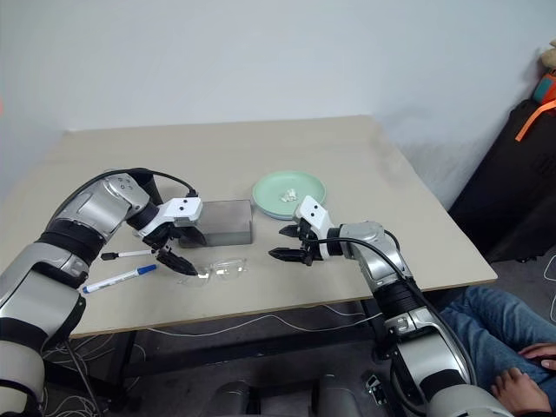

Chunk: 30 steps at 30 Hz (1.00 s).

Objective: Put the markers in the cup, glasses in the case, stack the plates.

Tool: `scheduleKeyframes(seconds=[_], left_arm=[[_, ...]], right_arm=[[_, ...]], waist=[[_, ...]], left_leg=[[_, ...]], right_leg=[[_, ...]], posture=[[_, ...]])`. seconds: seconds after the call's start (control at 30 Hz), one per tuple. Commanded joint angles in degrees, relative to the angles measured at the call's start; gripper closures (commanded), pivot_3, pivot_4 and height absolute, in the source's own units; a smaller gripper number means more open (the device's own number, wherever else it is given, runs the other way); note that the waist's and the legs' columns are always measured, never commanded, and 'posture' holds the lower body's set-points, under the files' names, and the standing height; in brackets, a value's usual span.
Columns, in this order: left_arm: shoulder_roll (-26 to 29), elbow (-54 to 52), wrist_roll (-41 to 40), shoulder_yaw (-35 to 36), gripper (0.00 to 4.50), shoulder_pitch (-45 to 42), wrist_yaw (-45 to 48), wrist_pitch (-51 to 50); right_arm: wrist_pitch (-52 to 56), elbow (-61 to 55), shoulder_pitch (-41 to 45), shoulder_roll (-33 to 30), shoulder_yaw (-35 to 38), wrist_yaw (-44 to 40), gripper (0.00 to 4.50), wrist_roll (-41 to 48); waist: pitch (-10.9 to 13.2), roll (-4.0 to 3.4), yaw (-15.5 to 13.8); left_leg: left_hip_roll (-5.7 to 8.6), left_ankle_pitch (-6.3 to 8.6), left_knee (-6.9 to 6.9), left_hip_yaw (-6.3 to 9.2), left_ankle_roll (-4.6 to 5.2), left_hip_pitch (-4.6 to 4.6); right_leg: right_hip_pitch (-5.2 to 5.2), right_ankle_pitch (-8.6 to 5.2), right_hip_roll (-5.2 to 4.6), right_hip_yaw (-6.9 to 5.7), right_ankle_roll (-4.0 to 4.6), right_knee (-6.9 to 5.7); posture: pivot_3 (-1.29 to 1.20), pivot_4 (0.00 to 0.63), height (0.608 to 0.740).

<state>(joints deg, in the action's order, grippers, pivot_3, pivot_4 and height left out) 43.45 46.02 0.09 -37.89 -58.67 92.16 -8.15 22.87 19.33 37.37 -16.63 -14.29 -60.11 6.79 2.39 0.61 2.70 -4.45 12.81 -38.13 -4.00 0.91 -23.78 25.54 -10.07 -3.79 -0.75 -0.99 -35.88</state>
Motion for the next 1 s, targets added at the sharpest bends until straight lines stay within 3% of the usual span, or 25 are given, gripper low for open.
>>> scheduleKeyframes(seconds=[0.03,0.3,0.4,0.5,0.53,0.63,0.73,0.9,1.0], left_arm=[[-0.7,-1.0,1.5,-0.3,0.00,-0.7,0.3,0.9],[-2.9,0.6,5.8,-0.4,0.00,0.3,0.3,2.0],[-4.7,1.1,6.3,1.1,0.48,0.6,0.3,1.0],[-5.6,0.8,6.8,1.8,0.48,1.0,0.3,0.5],[-6.0,0.7,7.0,2.1,0.89,1.2,0.3,0.2],[-6.5,0.3,7.7,2.7,0.89,1.8,0.3,0.0],[-6.9,0.2,7.6,3.2,1.47,1.7,0.3,-0.3],[-7.3,0.7,9.1,4.0,3.17,1.3,0.1,0.2],[-7.3,0.8,10.2,4.4,3.17,1.2,-0.1,0.6]], right_arm=[[0.7,-3.4,0.0,0.2,0.5,0.8,1.21,1.1],[1.4,-4.6,-0.8,0.5,0.7,2.7,1.21,1.1],[1.6,-4.9,-1.1,0.6,0.8,3.3,1.13,1.2],[1.7,-5.3,-1.4,0.6,0.9,3.6,1.13,1.3],[1.7,-5.4,-1.5,0.5,0.9,3.7,1.13,1.3],[2.0,-5.9,-1.8,0.3,0.9,4.0,1.13,1.4],[2.0,-5.9,-1.8,0.2,0.9,4.2,1.13,1.3],[2.1,-5.9,-1.6,0.2,0.9,4.3,1.13,1.3],[2.1,-5.8,-1.5,0.2,0.8,4.4,1.13,1.2]], waist=[[0.0,0.00,0.0],[0.0,0.00,0.0],[0.0,0.00,-0.1],[0.0,0.00,0.0],[0.0,0.01,0.0],[0.0,0.01,0.0],[0.0,0.01,0.0],[0.0,0.00,0.0],[0.0,0.01,0.0]], left_leg=[[0.00,0.00,-0.01,0.00,0.00,0.00],[0.00,0.00,-0.03,0.00,0.00,0.00],[0.00,0.00,-0.04,0.00,0.00,0.00],[0.00,0.00,-0.09,0.00,0.00,-0.01],[0.00,0.00,-0.09,0.00,0.01,-0.01],[0.00,0.00,-0.09,0.01,0.01,-0.01],[0.00,0.00,-0.09,0.01,0.01,0.00],[0.00,0.00,-0.10,0.01,0.01,0.00],[0.00,0.00,-0.10,0.01,0.01,0.00]], right_leg=[[0.00,0.00,0.00,0.00,0.00,0.00],[-0.01,0.00,0.00,0.00,0.00,-0.01],[-0.01,0.00,0.00,0.00,0.00,-0.02],[-0.02,0.01,0.00,0.00,-0.01,-0.03],[-0.02,0.01,0.00,0.00,-0.01,-0.03],[-0.02,0.01,0.01,0.00,-0.01,-0.05],[-0.02,0.01,0.01,0.01,0.00,-0.05],[-0.02,0.01,0.01,0.01,0.00,-0.05],[-0.02,0.01,0.01,0.01,0.00,-0.05]], posture=[[0.00,0.000,0.740],[0.00,0.000,0.740],[0.00,0.000,0.740],[0.00,0.000,0.740],[0.00,0.000,0.740],[0.00,0.000,0.740],[0.00,0.000,0.740],[0.00,0.000,0.740],[0.00,0.000,0.740]])
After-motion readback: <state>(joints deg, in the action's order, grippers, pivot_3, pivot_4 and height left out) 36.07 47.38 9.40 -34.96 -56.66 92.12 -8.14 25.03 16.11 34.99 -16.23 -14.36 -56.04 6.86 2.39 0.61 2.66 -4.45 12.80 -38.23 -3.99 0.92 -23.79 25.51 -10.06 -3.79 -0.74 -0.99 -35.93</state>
